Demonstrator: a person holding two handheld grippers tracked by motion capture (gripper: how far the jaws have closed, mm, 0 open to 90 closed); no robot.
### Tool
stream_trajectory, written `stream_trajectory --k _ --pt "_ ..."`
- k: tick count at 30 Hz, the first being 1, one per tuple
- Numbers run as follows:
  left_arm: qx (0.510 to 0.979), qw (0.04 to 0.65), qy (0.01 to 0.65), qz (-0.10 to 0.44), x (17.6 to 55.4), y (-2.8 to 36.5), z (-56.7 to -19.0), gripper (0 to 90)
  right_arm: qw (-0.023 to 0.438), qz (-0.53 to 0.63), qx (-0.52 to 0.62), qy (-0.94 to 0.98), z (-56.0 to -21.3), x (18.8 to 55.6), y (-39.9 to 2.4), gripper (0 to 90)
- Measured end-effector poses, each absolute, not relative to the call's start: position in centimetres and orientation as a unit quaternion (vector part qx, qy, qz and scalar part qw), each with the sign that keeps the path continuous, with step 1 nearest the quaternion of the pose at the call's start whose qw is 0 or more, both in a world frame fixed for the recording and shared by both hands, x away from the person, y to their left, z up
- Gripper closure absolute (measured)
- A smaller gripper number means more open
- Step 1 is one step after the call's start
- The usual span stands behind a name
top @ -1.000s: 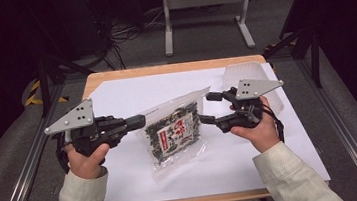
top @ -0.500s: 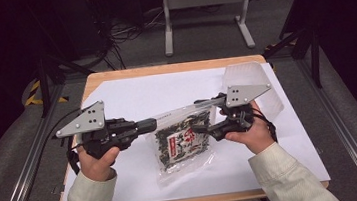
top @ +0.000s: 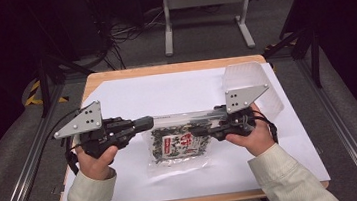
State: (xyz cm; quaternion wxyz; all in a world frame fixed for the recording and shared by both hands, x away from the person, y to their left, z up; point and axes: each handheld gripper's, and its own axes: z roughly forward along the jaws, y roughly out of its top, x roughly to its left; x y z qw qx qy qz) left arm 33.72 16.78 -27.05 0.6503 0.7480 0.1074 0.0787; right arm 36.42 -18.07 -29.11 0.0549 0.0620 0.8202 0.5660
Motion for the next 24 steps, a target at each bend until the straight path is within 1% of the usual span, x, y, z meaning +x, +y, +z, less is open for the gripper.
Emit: stream_trajectory --k 3,5,7,10,12,13,15,16,17,18,21,24 --pt "0.746 0.651 0.113 0.079 33.9 17.0 -27.1 89.2 0.045 0.563 0.049 0.824 -28.9 36.1 -18.0 73.7" --pt "0.745 0.652 0.116 0.079 34.0 17.1 -27.2 88.9 0.052 0.558 0.043 0.827 -28.8 35.9 -17.8 74.9" --pt "0.744 0.653 0.12 0.074 34.2 17.3 -27.3 88.2 0.048 0.558 0.042 0.827 -28.7 35.9 -17.8 75.5" --pt "0.745 0.651 0.122 0.078 34.4 17.3 -27.3 84.0 0.049 0.556 0.042 0.829 -28.5 35.8 -17.8 75.7" --pt "0.746 0.649 0.128 0.078 34.4 17.3 -27.3 78.2 0.053 0.555 0.043 0.829 -28.5 35.8 -17.7 75.8" --pt "0.745 0.65 0.129 0.077 34.5 17.2 -27.3 70.2 0.053 0.556 0.046 0.828 -28.4 35.8 -17.8 75.8" --pt "0.744 0.65 0.134 0.079 34.5 17.2 -27.4 56.9 0.053 0.558 0.048 0.827 -28.3 35.8 -17.9 75.8" --pt "0.74 0.649 0.151 0.09 34.7 17.2 -27.5 47.0 0.053 0.56 0.05 0.825 -28.2 35.8 -18.0 75.8" --pt "0.74 0.649 0.151 0.09 34.7 17.2 -27.5 44.4 0.053 0.561 0.051 0.825 -28.2 35.8 -18.1 75.8" --pt "0.74 0.649 0.152 0.088 34.8 17.2 -27.5 44.4 0.053 0.561 0.051 0.825 -28.2 35.8 -18.1 75.8" --pt "0.74 0.647 0.162 0.091 34.9 17.2 -27.7 37.7 0.06 0.559 0.055 0.825 -27.9 35.8 -18.3 75.8" --pt "0.74 0.645 0.166 0.095 35.0 17.3 -27.8 34.8 0.064 0.561 0.062 0.823 -27.5 36.0 -18.7 75.7"
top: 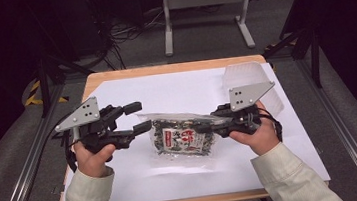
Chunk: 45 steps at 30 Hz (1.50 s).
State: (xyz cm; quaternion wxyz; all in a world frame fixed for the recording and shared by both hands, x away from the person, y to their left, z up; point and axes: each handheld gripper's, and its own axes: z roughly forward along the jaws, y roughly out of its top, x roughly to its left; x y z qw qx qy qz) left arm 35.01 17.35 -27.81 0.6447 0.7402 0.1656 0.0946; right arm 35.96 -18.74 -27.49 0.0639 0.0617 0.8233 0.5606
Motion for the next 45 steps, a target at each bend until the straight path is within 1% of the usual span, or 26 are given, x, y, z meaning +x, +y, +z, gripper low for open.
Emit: stream_trajectory --k 4,10,13,18,24,31,33,38,41,43,45 --pt "0.738 0.641 0.179 0.109 35.1 17.6 -28.1 29.2 0.079 0.559 0.076 0.822 -26.7 36.2 -19.5 75.7" --pt "0.745 0.62 0.204 0.137 35.5 18.0 -28.8 27.4 0.1 0.555 0.106 0.819 -25.3 36.8 -21.1 75.7" --pt "0.749 0.608 0.216 0.15 35.7 18.3 -29.1 24.7 0.112 0.553 0.125 0.816 -24.6 37.3 -22.0 75.6" --pt "0.744 0.606 0.231 0.161 36.0 18.9 -30.0 24.7 0.129 0.547 0.153 0.813 -23.5 38.1 -23.4 75.6" --pt "0.758 0.577 0.258 0.16 36.7 19.2 -31.0 24.8 0.144 0.548 0.176 0.805 -22.4 39.1 -25.0 75.6" --pt "0.754 0.569 0.284 0.166 37.8 19.6 -32.5 25.3 0.163 0.548 0.203 0.795 -21.5 40.5 -27.2 75.6" --pt "0.751 0.571 0.287 0.168 38.1 19.7 -33.0 25.3 0.168 0.548 0.209 0.792 -21.4 40.9 -27.8 75.6" --pt "0.766 0.555 0.273 0.178 38.8 19.8 -34.2 27.6 0.184 0.546 0.23 0.784 -20.9 42.0 -29.3 75.6" --pt "0.765 0.557 0.268 0.182 39.0 19.8 -34.8 27.7 0.192 0.544 0.24 0.781 -20.8 42.6 -30.0 75.6" --pt "0.765 0.555 0.268 0.188 39.2 19.9 -35.2 29.6 0.195 0.545 0.247 0.777 -20.7 43.0 -30.4 75.6" --pt "0.765 0.551 0.274 0.19 39.4 20.0 -35.5 29.8 0.197 0.547 0.252 0.774 -20.6 43.2 -30.7 75.6"
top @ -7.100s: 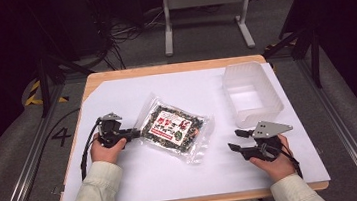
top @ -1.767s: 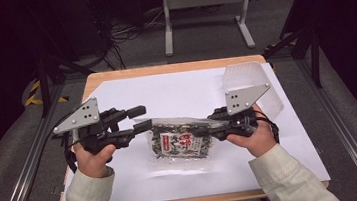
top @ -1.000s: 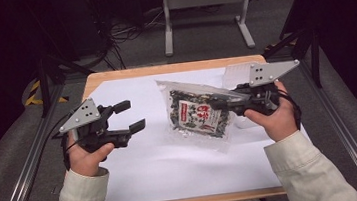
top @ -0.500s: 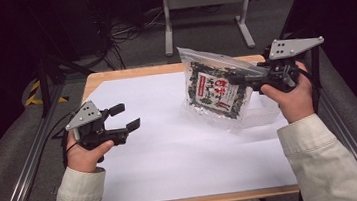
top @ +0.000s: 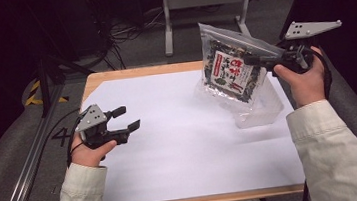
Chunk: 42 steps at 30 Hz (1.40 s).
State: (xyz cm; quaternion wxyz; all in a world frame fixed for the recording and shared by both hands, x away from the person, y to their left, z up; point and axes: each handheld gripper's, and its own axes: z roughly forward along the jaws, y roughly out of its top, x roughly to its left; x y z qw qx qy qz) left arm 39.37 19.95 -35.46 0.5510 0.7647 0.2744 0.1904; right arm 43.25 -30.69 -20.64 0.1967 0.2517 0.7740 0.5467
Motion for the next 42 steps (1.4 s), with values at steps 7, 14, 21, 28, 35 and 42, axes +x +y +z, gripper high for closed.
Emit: stream_trajectory --k 7,14,21,28,35,42 --pt "0.766 0.547 0.29 0.172 40.1 20.4 -36.6 27.8 0.214 0.538 0.273 0.768 -20.4 44.6 -31.7 75.6" --pt "0.769 0.538 0.293 0.179 40.4 20.7 -37.3 26.7 0.23 0.531 0.288 0.763 -20.3 45.5 -32.6 75.6" --pt "0.768 0.539 0.296 0.179 40.5 20.9 -37.6 25.8 0.246 0.526 0.308 0.754 -20.4 46.1 -33.8 75.7" --pt "0.769 0.54 0.295 0.172 40.5 20.8 -37.6 24.9 0.252 0.52 0.322 0.75 -20.7 46.2 -34.8 75.7" --pt "0.771 0.535 0.311 0.15 40.7 20.9 -37.7 25.1 0.254 0.51 0.334 0.751 -21.1 46.2 -35.4 75.6" --pt "0.772 0.534 0.309 0.151 40.7 21.0 -37.7 24.5 0.254 0.502 0.344 0.752 -21.8 46.5 -35.6 75.6"
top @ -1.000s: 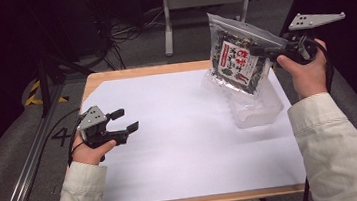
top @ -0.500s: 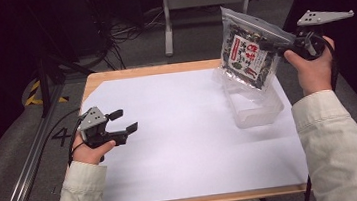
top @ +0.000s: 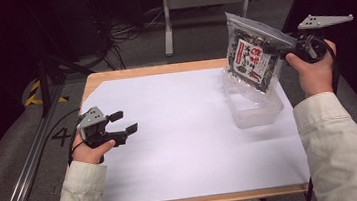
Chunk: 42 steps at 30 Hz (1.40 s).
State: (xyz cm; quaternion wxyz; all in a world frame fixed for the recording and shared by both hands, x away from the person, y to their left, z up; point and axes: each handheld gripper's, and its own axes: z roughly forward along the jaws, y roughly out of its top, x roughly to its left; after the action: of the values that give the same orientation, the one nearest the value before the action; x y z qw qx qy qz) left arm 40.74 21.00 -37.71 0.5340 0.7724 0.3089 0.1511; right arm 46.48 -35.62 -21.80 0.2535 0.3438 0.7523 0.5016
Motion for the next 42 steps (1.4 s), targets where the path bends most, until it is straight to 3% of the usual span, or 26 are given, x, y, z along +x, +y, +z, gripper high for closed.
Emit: stream_trajectory --k 42 --pt "0.777 0.53 0.307 0.142 40.7 20.9 -38.1 26.4 0.248 0.47 0.384 0.755 -27.6 47.4 -37.5 75.5"
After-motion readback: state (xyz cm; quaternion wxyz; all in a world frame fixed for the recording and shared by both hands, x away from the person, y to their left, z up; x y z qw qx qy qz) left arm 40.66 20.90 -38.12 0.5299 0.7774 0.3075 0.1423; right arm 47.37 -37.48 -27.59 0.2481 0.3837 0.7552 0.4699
